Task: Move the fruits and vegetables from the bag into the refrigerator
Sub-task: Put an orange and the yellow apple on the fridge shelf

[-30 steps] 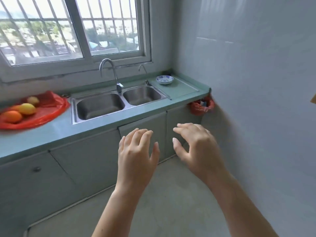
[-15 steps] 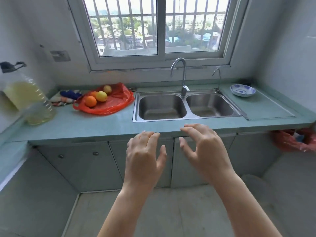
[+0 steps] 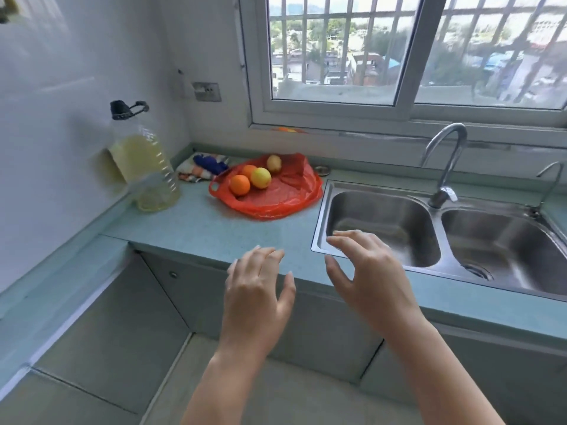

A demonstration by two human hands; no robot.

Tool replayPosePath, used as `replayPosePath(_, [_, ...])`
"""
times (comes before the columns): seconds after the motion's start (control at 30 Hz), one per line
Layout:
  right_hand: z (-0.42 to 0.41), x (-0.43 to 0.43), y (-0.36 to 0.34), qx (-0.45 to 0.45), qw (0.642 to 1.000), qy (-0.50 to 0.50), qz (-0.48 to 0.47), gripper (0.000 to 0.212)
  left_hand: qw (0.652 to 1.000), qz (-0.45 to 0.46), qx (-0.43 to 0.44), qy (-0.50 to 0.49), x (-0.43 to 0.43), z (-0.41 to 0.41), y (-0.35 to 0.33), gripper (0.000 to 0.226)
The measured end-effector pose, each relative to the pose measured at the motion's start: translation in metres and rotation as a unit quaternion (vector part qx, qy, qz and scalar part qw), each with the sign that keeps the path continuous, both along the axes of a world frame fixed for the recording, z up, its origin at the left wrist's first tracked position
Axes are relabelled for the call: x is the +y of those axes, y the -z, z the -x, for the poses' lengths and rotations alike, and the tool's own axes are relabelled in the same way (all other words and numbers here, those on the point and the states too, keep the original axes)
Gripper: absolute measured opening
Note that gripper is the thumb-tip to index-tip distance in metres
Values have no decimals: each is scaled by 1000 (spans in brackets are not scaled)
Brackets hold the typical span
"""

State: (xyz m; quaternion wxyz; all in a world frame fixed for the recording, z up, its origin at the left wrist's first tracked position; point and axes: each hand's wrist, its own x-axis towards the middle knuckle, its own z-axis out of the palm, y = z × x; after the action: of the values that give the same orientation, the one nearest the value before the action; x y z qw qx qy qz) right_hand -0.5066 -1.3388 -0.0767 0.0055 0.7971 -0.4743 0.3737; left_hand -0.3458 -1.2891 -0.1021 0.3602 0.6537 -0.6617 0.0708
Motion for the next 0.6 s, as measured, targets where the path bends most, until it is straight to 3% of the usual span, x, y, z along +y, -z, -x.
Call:
replayPosePath(0.4, [-166,-146,-4,23,1000,-21,4,28,1000,7,-1,-14,-144,-169,4,41])
replayPosePath(0.6, [-217,-198,10,29,999,-17,-27,26,999,-31,12,-2,-208,-212,25,42])
